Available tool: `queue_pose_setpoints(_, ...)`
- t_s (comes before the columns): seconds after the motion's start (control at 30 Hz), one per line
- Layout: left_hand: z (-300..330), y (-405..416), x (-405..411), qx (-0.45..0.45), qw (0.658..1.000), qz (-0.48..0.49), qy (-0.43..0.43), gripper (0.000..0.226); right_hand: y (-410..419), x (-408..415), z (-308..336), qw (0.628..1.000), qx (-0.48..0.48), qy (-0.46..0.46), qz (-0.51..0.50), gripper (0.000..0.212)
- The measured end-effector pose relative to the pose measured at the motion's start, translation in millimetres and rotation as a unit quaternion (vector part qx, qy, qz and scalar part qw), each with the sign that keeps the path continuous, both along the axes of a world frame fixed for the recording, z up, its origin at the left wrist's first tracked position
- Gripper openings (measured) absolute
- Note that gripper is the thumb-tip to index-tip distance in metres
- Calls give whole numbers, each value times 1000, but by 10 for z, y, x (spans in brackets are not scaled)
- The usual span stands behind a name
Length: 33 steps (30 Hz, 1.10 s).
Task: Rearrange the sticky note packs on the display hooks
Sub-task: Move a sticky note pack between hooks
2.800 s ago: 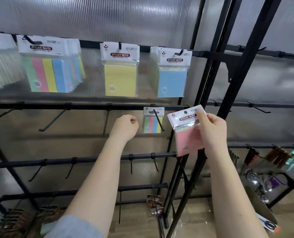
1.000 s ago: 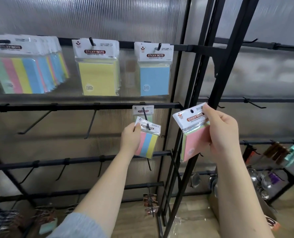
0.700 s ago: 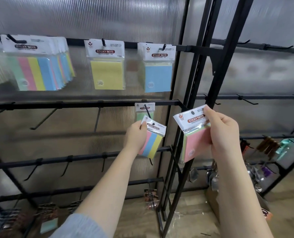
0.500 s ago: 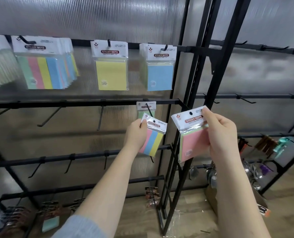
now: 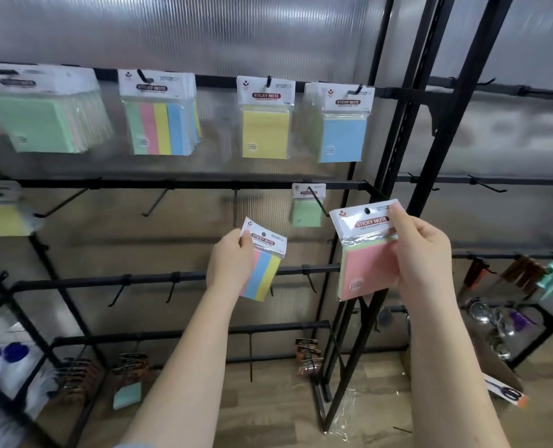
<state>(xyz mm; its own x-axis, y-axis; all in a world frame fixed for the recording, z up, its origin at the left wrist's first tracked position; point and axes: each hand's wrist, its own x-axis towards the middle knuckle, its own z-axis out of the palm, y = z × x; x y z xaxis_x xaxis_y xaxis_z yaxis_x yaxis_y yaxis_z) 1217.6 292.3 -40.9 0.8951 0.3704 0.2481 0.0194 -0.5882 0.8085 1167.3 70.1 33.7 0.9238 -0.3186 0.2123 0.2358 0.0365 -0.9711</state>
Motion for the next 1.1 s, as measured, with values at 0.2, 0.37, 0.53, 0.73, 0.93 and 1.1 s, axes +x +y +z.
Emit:
queue_pose_setpoints(0.2, 42, 529, -417, 18, 999, 49, -6, 37, 449, -243, -164, 999, 7, 14, 40, 38)
queue_pose_setpoints(0.37, 109, 929, -731, 11, 995, 97, -31, 38, 828, -355, -183, 996, 7, 19, 82, 35)
queue_pose_setpoints(0.53, 161, 1264, -846, -28, 990, 131, -41, 39, 1078, -316, -114, 994, 5, 30, 103, 35)
queue_pose_setpoints(0.73, 285, 1499, -778, -85, 988, 105, -79, 39, 1374, -121, -22, 993, 16, 35, 110, 34)
queue_pose_setpoints(0.93, 660, 1644, -419, -112, 980, 67, -154, 29, 1604, 277, 79, 994, 13, 34, 103, 39)
queue_pose_setpoints(1.1, 1076, 1712, -62, -98, 967, 21, -234, 18, 1760, 660, 207, 995, 16, 8, 97, 35)
